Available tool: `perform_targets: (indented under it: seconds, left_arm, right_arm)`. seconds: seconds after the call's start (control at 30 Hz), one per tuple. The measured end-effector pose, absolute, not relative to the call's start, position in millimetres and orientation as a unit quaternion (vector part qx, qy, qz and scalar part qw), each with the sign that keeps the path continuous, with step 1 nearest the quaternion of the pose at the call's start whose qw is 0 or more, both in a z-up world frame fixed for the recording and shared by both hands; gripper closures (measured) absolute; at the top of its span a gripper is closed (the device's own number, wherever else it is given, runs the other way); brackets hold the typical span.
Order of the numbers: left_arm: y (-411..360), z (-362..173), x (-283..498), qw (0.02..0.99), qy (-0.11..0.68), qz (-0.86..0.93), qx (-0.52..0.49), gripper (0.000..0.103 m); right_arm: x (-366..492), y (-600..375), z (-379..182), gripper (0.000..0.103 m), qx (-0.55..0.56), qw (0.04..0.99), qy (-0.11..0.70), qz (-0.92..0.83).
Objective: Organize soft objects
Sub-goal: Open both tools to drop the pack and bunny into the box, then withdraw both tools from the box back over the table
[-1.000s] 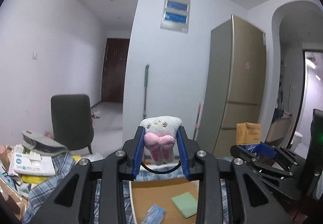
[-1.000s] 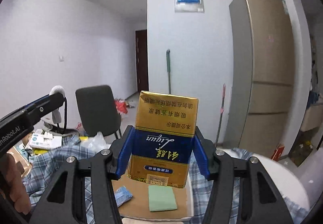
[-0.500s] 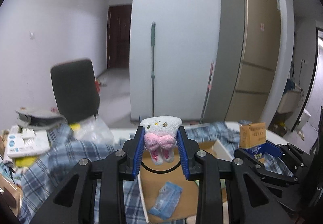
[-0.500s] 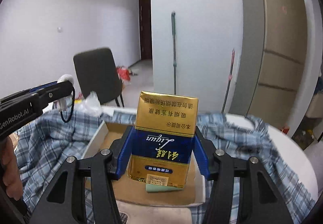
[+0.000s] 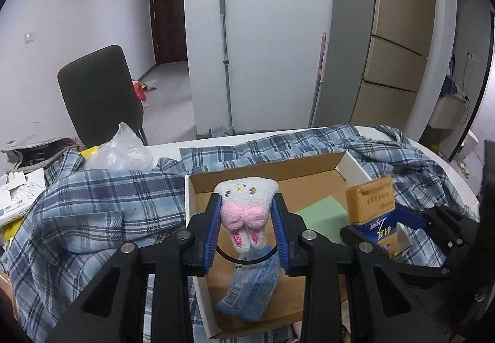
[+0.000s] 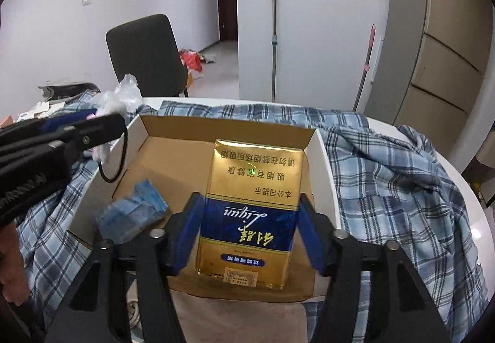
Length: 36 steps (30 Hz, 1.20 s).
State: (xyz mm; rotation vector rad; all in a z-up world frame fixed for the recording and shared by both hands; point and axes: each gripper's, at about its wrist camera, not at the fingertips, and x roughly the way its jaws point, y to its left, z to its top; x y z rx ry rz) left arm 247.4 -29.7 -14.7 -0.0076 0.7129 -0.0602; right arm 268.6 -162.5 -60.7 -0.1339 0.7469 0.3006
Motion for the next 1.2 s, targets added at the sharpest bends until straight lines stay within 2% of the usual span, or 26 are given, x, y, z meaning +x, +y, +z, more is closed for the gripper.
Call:
perform_targets:
  seconds: [0.03,0.07,0.1,0.23,0.63,1.03,1.2]
  left_arm:
    - [-28.7,-15.1,247.3,0.937,0.348,-0.03,-0.006,0.027]
    - [-28.2,-14.6,247.0,0.937,0.347,-0.03,-0.009,0.021]
    - [-27.7,-14.1,246.7,0.938,0.344,-0.03,-0.013,0.02]
    - [-25.1,-6.8,241.0,0.949,0.315,-0.004,-0.004,0.02]
    - [-23.0,10.9,230.9,0.954,0.299,-0.018,-0.017,0.02]
    - [-38.0,84.5,168.9,0.976,0.216,0.002,-0.006,0.02]
    - [-38.4,111.0,127.1,0.984,0.178,0.026,0.008,0.02]
  right_arm:
    - [269.9,-162.3,-62.6,0.029,-0.065,0.918,0.364,0.144]
    - [269.5,-163.1,-62.4,0.024,-0.065,0.92,0.361,0.14]
    - [268.4,-164.3,-61.7,0.024,-0.064,0.921,0.357,0.139]
    - [268.8,-166.9,-58.3,0.024,-0.055,0.922,0.357,0.14]
    - [262.1,-169.4,-32.6,0.024,-0.054,0.933,0.328,0.137]
    - [208.4,-178.7,48.6,0.024,-0.04,0.963,0.234,0.128]
    - [174.4,-185.4,68.5,0.017,-0.036,0.968,0.211,0.13]
